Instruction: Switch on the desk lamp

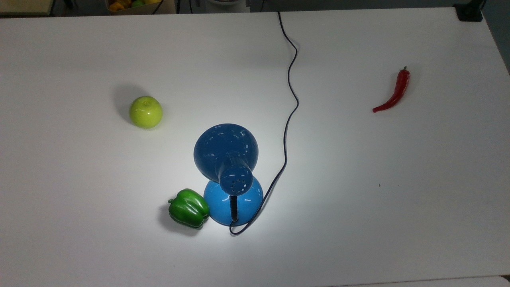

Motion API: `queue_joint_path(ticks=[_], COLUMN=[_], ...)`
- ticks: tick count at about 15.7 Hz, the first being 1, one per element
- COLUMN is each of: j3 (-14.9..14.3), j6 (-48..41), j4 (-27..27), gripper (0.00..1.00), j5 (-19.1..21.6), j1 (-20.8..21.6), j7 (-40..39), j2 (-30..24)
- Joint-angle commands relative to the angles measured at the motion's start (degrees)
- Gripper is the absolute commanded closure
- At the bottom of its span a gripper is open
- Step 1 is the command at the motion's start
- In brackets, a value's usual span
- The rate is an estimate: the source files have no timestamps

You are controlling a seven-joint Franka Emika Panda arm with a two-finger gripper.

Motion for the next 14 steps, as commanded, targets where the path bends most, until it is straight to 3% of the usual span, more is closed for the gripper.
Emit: queue_joint_path(ticks=[1,3,6,14], j3=[-4.2,-5.9,-6.4,-5.6], j6=[-0.8,0.5,2.1,2.5], j4=[1.8,1.8,1.8,1.7], gripper=[0.0,0.0,0.0,0.0], j5=[2.5,4.9,4.4,4.1], j1=[0.7,0.9,1.1,1.1], j7=[1.3,-3.2,-11.4,-11.6], j2=[0.9,1.0,1.4,1.9])
